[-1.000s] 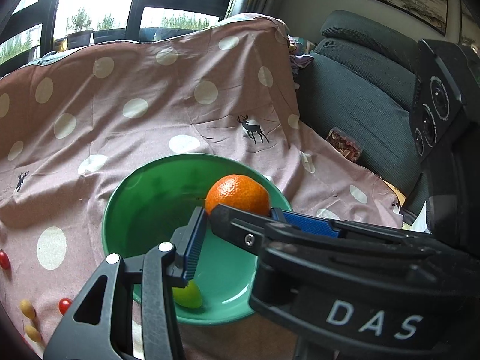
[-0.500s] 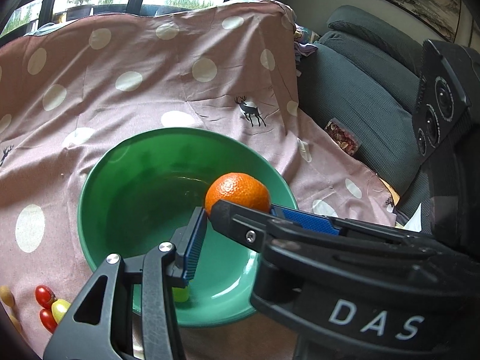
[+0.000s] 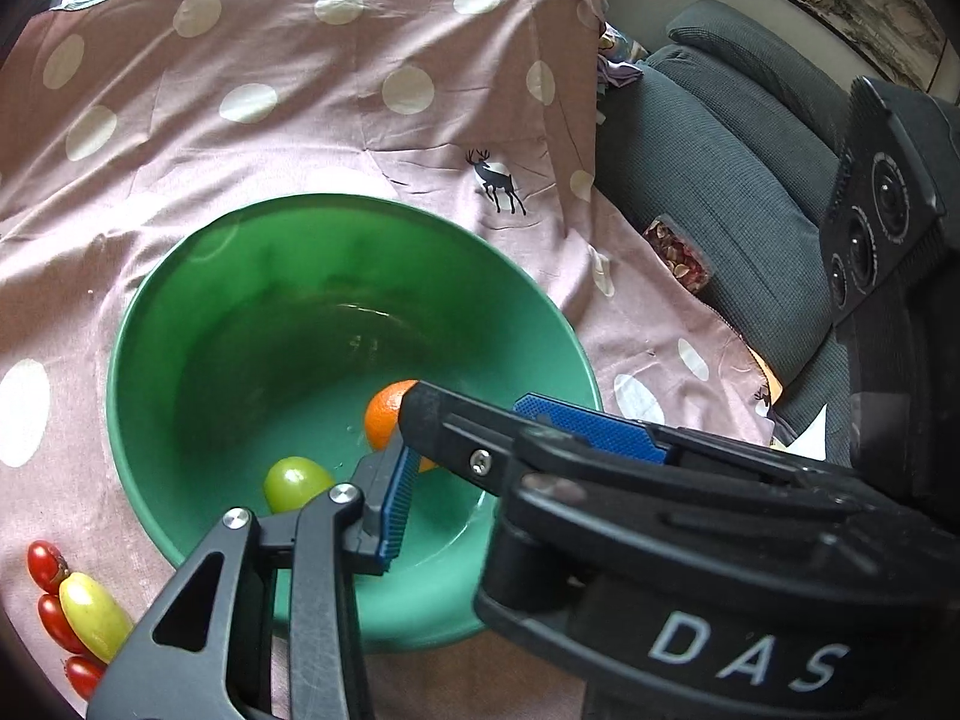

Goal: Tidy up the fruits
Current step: 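Open the right tool to release the orange into the bowl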

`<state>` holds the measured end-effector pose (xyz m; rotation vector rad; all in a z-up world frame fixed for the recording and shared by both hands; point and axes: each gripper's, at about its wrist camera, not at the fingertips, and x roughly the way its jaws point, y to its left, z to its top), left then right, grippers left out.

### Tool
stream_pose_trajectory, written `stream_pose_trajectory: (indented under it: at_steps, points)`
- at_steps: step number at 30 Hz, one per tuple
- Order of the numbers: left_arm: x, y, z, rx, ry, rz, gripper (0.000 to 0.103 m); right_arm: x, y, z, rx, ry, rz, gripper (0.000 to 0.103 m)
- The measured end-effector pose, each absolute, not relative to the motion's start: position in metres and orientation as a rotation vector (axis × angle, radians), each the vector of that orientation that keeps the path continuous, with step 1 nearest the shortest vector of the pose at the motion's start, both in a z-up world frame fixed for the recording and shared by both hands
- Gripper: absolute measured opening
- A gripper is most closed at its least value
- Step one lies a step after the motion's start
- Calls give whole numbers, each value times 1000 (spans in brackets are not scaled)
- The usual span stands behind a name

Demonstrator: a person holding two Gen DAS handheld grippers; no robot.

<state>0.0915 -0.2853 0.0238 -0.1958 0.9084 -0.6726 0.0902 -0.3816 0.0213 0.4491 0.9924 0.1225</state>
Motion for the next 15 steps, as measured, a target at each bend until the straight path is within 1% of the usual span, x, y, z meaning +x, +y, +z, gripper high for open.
stream_pose_trajectory:
  at_steps: [5,7,9,10,12,15]
  points:
    - [86,-280,31,-196,894,-651,38,88,-383,25,447,978,96,49]
    - [83,-273,37,-195,873,-636,41,86,-385,28,448,966,71,51]
    - [79,-261,43,-216,850,-623,53,83,-389,32,455,943,48,56]
    - [77,-253,46,-237,840,-620,56,82,-391,34,465,929,43,56]
    - [74,-238,50,-270,837,-601,67,79,-395,39,486,899,42,60]
    - [68,-213,58,-297,811,-543,75,74,-396,46,508,859,47,60]
